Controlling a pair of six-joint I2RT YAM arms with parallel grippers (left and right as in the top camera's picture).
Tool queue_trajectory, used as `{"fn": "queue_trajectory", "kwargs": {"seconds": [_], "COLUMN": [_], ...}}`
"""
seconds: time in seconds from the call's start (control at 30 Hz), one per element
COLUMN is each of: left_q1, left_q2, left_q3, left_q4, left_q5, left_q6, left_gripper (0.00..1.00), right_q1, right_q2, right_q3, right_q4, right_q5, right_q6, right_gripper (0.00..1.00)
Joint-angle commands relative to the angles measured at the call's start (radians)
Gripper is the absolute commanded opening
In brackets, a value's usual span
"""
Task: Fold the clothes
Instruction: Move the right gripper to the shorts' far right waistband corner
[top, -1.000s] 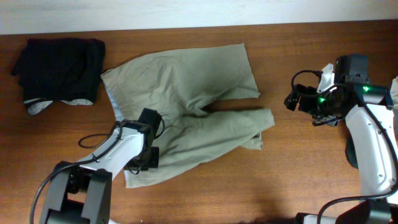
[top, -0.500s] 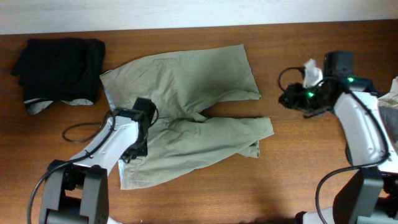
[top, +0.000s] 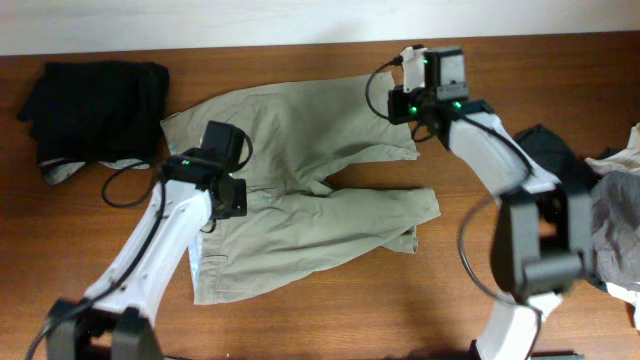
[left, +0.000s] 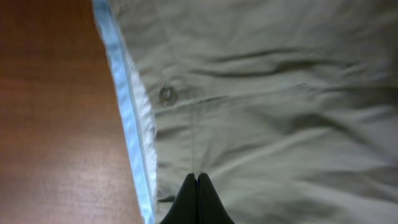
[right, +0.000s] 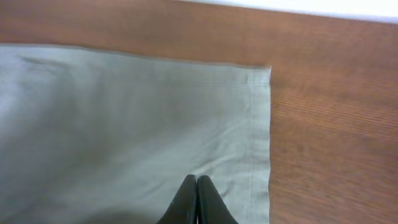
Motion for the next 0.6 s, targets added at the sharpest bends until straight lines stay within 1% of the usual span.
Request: {"fn": "queue_trajectory", "kwargs": {"seconds": [0.0,0.1,0.17,0.37,0.57], "left_q1": [0.001,0.001,0.001,0.002,0.002], "left_q2": [-0.083,-0.107,-0.108,-0.108,-0.108], "left_q3": [0.019,0.019,0.019,0.019,0.019], "left_q4": [0.017,0.023,0.031,0.042,0.072], "left_q5": [0.053,0.053,0.053,0.053,0.050], "left_q6": [0.039,0.039,0.039,0.039,0.061], "left_gripper": [0.00,0.00,0.00,0.00,0.00], "right_q1": [0.014,0.038,0.052,0.056,0.041], "right_q2": [0.156,0.266,0.314,0.375,0.409], "right_q3": [0.226,0.379,0.434,0.438,0.438], "right_q4": [-0.080,-0.186,-0.226,-0.281,-0.302], "right_q5": [-0.031,-0.035,-0.024,0.058,0.085], "right_q6": [-0.014,-0.037,-0.036,-0.035,-0.033], "right_gripper": [0.04,0.04,0.04,0.04,0.04]}}
